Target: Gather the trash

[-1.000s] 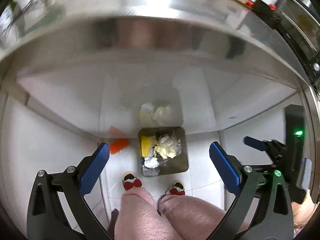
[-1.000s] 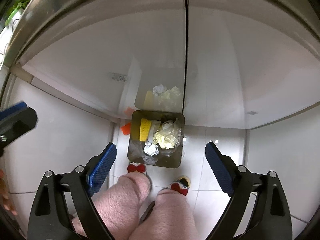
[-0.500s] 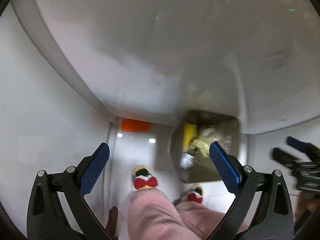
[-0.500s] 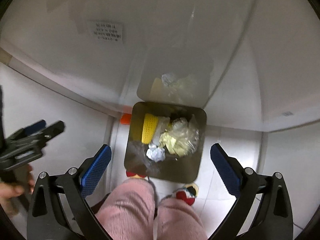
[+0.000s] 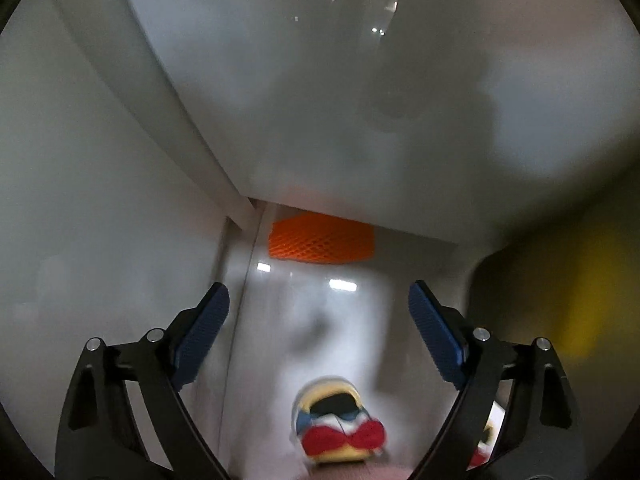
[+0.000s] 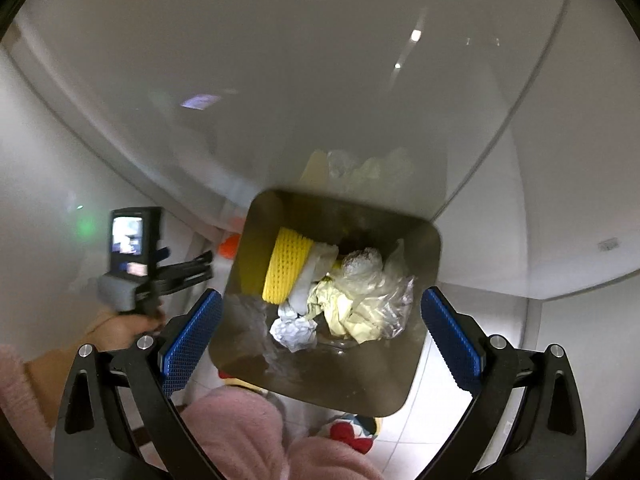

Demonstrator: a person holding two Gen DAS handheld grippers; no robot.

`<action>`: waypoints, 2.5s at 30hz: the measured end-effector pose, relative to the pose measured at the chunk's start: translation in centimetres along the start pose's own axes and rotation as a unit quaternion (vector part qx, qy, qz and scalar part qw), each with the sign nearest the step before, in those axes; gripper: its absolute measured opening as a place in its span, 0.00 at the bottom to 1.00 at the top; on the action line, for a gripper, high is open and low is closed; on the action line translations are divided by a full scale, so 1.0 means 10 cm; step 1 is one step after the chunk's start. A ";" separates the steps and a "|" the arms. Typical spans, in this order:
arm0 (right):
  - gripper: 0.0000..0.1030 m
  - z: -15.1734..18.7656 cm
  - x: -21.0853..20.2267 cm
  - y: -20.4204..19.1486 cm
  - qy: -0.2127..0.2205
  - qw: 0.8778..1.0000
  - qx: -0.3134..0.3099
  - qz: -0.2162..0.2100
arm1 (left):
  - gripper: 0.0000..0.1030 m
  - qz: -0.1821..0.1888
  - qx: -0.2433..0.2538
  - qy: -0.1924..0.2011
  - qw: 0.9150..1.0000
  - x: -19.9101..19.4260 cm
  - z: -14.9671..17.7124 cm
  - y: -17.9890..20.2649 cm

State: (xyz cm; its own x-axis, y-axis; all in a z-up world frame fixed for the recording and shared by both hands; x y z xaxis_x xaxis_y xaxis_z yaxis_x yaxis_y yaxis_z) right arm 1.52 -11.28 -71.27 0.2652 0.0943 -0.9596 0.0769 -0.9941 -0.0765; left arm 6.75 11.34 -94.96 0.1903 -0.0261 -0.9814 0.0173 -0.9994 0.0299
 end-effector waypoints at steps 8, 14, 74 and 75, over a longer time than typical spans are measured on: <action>0.97 0.30 0.24 -0.12 0.003 0.999 -0.033 0.002 | 0.84 -0.005 0.047 0.037 0.998 1.01 -0.09 0.11; 0.97 0.46 0.41 -0.08 -0.013 0.999 -0.044 0.010 | 0.84 -0.017 0.052 0.058 0.997 1.51 -0.14 0.06; 0.97 0.03 -1.40 0.37 0.025 0.999 -0.005 0.037 | 0.06 0.089 0.122 0.058 0.987 -2.65 0.10 1.31; 0.97 0.00 -1.50 0.41 0.030 0.999 0.000 0.033 | 0.06 0.095 0.134 0.052 0.985 -2.68 0.11 1.49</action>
State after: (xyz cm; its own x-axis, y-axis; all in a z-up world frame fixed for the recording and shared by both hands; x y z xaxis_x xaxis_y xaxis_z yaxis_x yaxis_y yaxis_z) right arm -2.14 -16.76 -57.24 0.3260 0.0314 -0.9449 0.0571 -0.9983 -0.0135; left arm 0.88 -2.85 -68.46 0.2646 -0.2252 -0.9377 -0.2860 -0.9469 0.1468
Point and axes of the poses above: each gripper's, at about its wrist camera, not at the fingertips, and x roughly the way its jaws point, y to its right, z to its underside, the point moved 8 cm from there along x, roughly the way its jaws point, and after that the axes turned 6 degrees about -y, right-handed, at the moved point
